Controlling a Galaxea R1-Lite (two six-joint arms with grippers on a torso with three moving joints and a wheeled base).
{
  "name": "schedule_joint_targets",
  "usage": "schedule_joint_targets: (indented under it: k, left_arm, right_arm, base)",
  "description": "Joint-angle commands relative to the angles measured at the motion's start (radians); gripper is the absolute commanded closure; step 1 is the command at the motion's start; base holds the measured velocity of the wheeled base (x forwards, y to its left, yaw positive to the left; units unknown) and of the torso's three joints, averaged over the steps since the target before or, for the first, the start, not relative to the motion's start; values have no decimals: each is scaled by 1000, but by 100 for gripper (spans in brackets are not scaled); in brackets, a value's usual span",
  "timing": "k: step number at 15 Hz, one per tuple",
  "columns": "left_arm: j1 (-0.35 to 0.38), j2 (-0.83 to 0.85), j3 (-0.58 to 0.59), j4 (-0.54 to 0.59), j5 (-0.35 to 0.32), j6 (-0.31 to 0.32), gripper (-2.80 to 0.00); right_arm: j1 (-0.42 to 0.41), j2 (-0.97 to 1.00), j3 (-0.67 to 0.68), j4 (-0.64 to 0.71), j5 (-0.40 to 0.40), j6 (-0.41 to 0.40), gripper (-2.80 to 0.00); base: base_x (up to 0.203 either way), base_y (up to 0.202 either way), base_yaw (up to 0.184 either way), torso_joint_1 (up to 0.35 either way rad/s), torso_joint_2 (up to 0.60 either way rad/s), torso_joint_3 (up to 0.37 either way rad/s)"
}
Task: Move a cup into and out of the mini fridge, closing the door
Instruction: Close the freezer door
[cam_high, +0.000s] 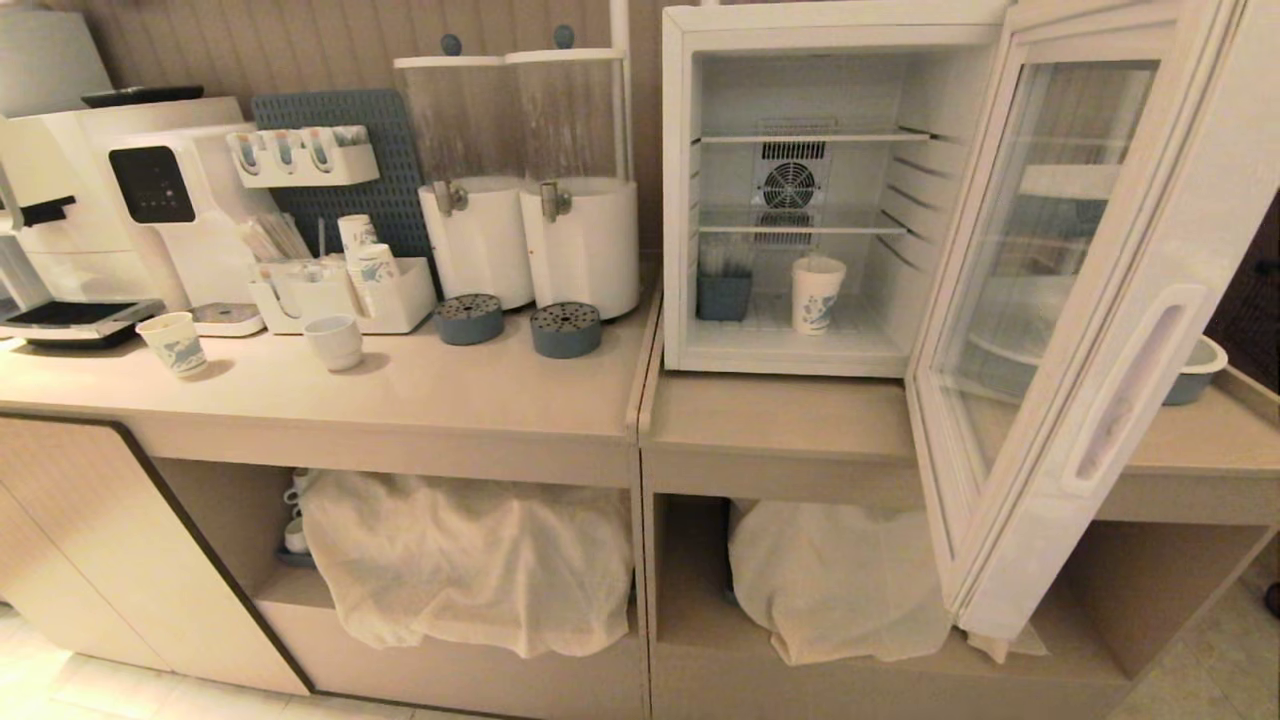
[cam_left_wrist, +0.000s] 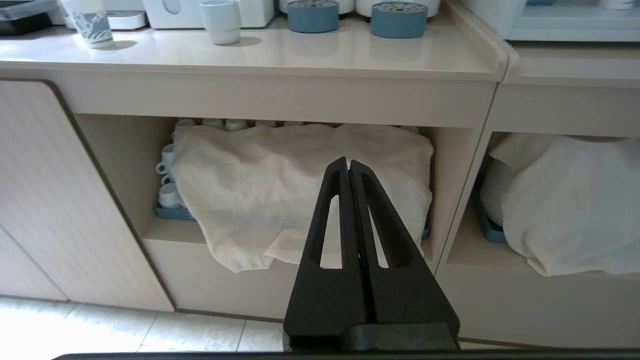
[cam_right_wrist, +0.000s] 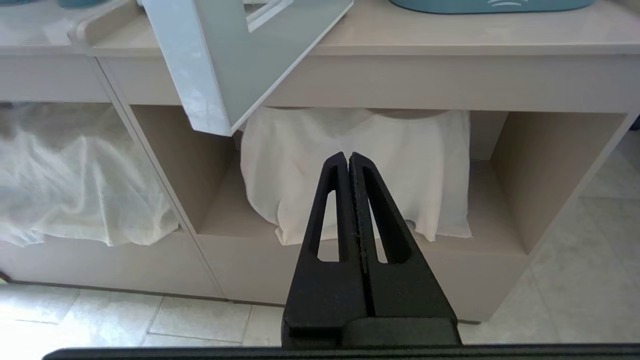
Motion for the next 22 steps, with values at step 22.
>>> schedule_joint_targets:
  k: [22]
  left_arm:
    - [0,0,18,0,-1,1,0]
  right_arm:
    - [654,628,-953,432,-197,189,0]
  base:
    - [0,0,0,0,0,0]
